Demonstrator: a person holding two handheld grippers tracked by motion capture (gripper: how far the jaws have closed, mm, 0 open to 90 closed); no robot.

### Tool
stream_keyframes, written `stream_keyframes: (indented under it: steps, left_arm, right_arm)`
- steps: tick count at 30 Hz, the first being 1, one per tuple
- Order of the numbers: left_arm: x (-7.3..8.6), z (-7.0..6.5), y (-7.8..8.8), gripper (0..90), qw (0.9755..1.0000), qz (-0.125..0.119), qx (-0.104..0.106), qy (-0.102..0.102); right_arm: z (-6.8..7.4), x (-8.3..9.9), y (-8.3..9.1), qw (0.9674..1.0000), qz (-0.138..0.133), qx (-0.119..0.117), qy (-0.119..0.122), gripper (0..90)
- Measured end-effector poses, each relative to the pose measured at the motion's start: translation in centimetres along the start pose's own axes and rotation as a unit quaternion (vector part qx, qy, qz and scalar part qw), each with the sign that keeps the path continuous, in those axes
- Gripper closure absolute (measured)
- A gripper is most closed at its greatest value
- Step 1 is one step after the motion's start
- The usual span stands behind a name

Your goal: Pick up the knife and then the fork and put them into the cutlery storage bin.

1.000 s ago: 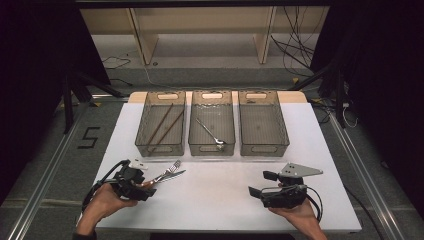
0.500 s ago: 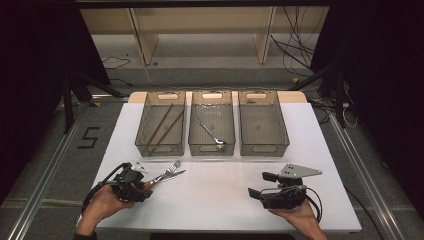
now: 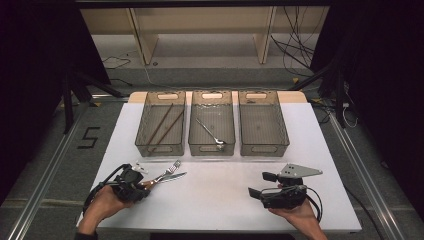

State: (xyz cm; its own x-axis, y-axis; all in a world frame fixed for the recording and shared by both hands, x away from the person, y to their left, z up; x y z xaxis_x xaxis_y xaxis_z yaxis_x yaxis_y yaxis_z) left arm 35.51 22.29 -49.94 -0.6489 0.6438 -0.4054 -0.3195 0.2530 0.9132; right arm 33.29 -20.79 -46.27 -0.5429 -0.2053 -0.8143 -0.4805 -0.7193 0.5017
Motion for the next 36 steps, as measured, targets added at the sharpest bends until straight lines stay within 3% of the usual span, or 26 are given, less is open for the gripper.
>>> stream_keyframes:
  steps: [8, 13, 18, 28, 36]
  left_arm:
    - [-0.1, 0.1, 0.3, 75.6, 0.9999, -0.010, 0.013, 0.004]
    - [-0.6, -0.1, 1.4, 75.8, 0.9991, -0.039, 0.016, 0.010]
    - [-1.8, -1.1, 2.7, 75.8, 0.9971, -0.068, 0.033, -0.003]
    - [-5.0, -4.2, 2.3, 75.8, 0.9920, -0.078, 0.084, -0.052]
    - [-8.7, -6.4, 1.8, 75.8, 0.9858, -0.079, 0.115, -0.093]
  right_arm:
    - [0.0, -0.1, 0.0, 1.0000, -0.002, 0.000, 0.000, 20.7]
    - [0.2, -0.2, 0.1, 1.0000, -0.007, -0.002, 0.002, 20.9]
    - [0.4, -0.4, 0.0, 0.9999, -0.010, -0.004, 0.008, 21.0]
    - [2.3, -1.4, 0.0, 0.9979, -0.025, -0.001, 0.060, 21.0]
    - [4.4, -2.5, -1.1, 0.9911, -0.016, 0.010, 0.132, 21.8]
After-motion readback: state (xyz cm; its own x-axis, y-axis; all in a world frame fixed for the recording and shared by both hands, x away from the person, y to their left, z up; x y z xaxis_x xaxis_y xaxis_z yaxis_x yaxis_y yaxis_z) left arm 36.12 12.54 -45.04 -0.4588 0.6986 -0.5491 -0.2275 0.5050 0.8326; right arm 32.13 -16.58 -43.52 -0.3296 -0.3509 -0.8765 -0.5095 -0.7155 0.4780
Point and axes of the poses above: each handheld gripper's, and its own axes: y roughly backward along the jaws, x roughly out of its underside, z roughly to its left, the point moved 3 cm from there along -y, roughly forward along the jaws, and after that the axes turned 5 degrees about -y, right-handed, at the moved point
